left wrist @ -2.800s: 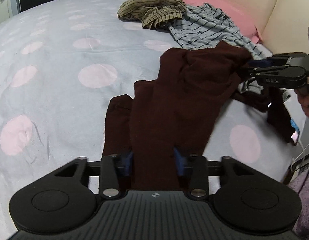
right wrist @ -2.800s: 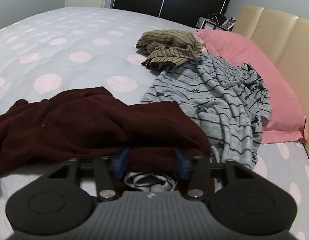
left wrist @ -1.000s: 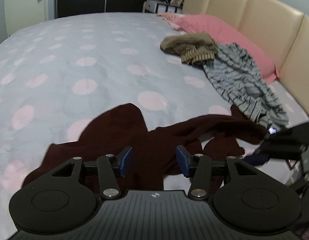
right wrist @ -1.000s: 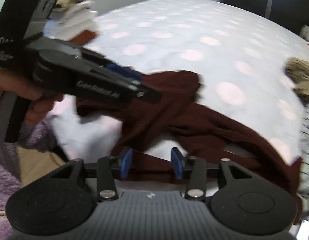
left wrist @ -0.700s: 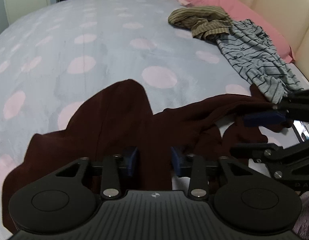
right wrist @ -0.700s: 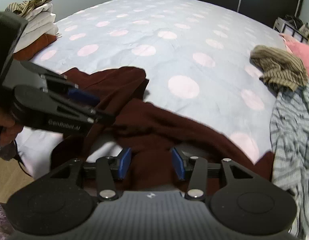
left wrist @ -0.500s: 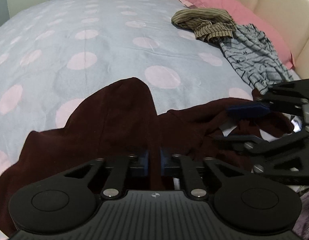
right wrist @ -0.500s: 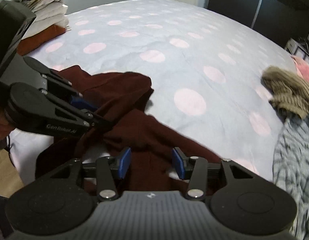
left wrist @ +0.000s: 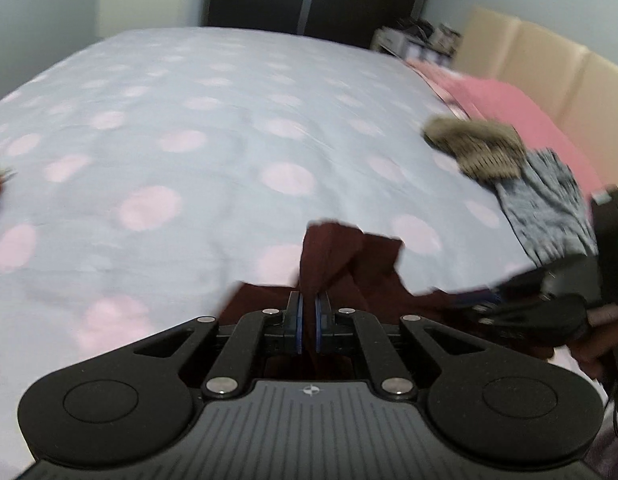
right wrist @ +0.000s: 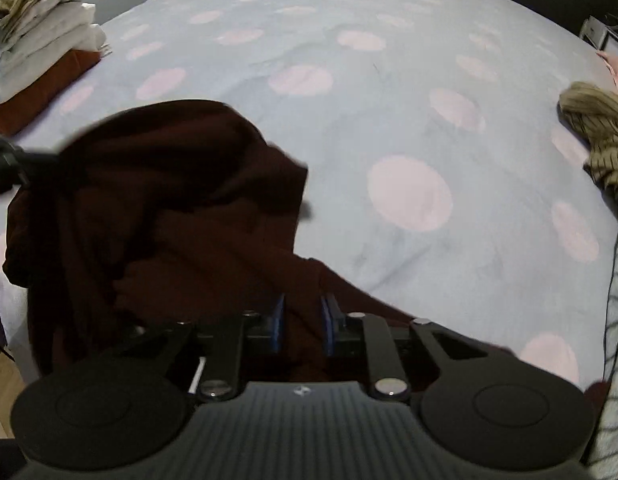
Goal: Fold clothes
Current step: 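Drag the maroon sweater onto the open bed with both tools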
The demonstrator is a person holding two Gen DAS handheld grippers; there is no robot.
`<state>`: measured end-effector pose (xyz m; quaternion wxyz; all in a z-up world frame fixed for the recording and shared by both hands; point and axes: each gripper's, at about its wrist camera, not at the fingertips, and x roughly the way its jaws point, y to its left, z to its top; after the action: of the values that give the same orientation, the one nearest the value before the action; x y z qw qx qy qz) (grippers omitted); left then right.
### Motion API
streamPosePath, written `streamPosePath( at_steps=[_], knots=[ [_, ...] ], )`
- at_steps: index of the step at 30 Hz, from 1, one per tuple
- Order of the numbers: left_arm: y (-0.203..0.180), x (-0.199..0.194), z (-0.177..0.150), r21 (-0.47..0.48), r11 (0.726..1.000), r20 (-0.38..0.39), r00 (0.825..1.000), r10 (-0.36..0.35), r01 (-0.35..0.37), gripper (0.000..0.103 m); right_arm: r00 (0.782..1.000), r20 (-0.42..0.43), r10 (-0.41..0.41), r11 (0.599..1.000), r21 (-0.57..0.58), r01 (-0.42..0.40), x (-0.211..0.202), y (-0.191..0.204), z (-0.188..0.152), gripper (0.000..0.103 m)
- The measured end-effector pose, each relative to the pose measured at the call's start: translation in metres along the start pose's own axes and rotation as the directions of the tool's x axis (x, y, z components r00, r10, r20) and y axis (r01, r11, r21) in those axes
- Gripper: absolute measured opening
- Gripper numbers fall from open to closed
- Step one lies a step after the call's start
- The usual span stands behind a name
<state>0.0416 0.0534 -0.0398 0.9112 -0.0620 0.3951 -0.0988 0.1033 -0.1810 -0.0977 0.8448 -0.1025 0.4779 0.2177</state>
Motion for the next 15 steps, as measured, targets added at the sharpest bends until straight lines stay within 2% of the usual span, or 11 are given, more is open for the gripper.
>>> streamPosePath(
  at_steps=[5, 9, 11, 15],
  knots=[
    [0.019, -0.029, 0.013, -0.013, 0.998, 0.094, 0.994, 0.06, -0.059, 0.004, 0.995, 0.058, -0.083, 0.996, 0.046, 0.08, -0.03, 0.0, 0.002, 0.009],
    [0.028, -0.052, 0.03, -0.019, 0.997, 0.153, 0.985, 0.083, -0.081, 0.003, 0.972, 0.142, -0.186, 0.98, 0.096, 0.174, -0.069, -0.003, 0.003, 0.008],
    [0.029, -0.067, 0.042, -0.003, 0.995, 0.188, 0.977, 0.096, -0.097, 0.003, 0.951, 0.19, -0.243, 0.967, 0.119, 0.223, -0.09, -0.003, 0.003, 0.008],
    [0.027, -0.101, 0.071, 0.065, 0.987, 0.273, 0.954, 0.126, -0.149, 0.003, 0.874, 0.309, -0.374, 0.926, 0.179, 0.333, -0.142, -0.006, 0.007, 0.008]
  ],
)
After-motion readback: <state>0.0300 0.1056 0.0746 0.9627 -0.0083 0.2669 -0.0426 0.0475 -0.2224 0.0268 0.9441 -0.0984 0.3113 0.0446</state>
